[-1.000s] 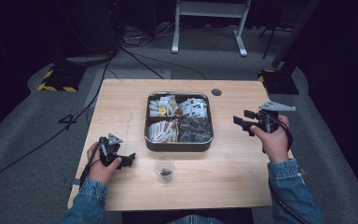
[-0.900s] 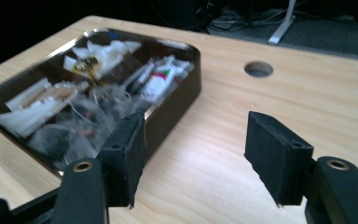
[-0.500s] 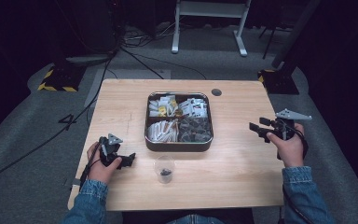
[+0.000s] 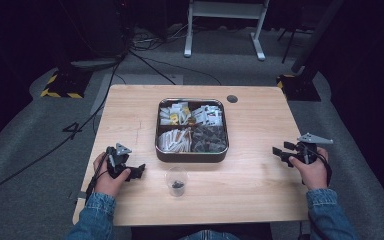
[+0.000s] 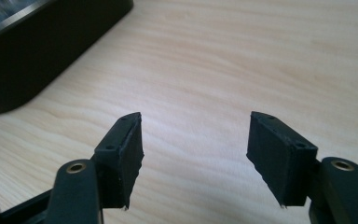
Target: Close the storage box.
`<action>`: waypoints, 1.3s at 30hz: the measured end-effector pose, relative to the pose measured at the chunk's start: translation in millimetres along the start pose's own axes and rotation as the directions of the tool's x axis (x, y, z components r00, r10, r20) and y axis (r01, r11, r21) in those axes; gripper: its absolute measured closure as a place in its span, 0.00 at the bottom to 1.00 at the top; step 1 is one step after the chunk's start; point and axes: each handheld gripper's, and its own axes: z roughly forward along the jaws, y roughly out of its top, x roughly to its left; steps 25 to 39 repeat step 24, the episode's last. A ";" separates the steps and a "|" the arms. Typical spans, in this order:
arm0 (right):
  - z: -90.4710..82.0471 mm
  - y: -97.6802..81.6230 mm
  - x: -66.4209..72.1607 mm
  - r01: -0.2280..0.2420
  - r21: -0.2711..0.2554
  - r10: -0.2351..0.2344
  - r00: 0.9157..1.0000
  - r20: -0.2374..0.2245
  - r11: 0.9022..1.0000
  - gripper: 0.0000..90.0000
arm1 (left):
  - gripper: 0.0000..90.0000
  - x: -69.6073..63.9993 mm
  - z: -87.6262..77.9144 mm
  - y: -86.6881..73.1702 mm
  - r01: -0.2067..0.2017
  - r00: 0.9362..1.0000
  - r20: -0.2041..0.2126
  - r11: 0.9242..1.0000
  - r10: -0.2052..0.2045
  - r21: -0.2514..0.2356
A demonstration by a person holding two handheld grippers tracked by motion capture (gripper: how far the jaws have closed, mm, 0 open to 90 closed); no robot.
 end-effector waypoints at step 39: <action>18.5 -23.7 -3.8 0.016 0.090 -0.027 0.992 0.121 0.996 0.30 | 0.00 -0.1 0.1 -0.2 0.000 1.000 -0.001 1.000 0.000 -0.002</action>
